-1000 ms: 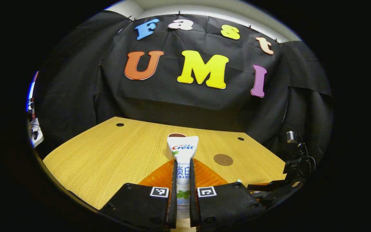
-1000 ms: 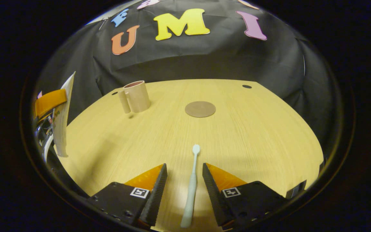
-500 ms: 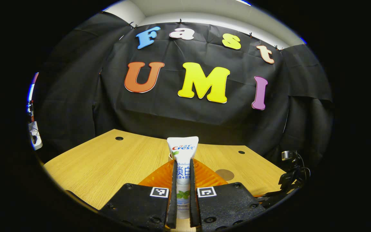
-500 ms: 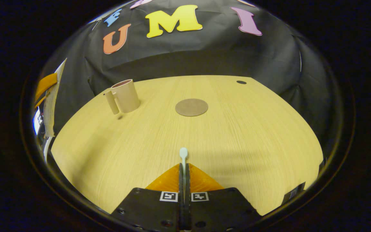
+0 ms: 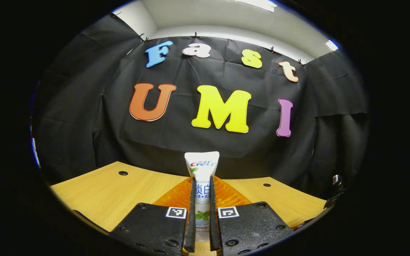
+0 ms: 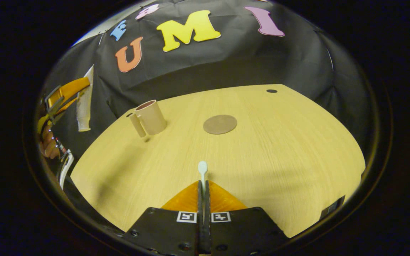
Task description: Put the toothbrush and toothpaste on the desktop into the cup, then pick up the cup and place it on the coaster on the desktop.
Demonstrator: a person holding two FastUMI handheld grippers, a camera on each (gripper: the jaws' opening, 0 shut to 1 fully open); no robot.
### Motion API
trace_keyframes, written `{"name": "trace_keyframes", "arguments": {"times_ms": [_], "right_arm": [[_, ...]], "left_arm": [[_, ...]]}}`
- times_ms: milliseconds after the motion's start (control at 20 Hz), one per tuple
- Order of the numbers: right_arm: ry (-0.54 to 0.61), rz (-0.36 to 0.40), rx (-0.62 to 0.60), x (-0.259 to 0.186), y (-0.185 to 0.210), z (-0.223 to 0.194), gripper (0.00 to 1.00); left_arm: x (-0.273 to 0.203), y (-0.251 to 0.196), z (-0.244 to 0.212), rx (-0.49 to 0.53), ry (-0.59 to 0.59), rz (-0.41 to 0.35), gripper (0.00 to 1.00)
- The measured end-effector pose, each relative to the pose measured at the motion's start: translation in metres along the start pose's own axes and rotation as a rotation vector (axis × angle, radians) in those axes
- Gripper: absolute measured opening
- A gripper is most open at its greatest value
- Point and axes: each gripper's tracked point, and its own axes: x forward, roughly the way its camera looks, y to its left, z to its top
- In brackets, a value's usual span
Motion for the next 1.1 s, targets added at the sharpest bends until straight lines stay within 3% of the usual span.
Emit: {"name": "trace_keyframes", "arguments": {"times_ms": [550, 1100], "right_arm": [[-0.039, 0.072, -0.002, -0.012, 0.012, 0.012, 0.0], [-0.039, 0.099, -0.014, -0.017, 0.02, 0.011, 0.0]], "left_arm": [[0.11, 0.018, -0.029, 0.039, -0.059, -0.028, 0.18], [0.157, 0.021, -0.039, 0.079, -0.044, -0.018, 0.19]]}}
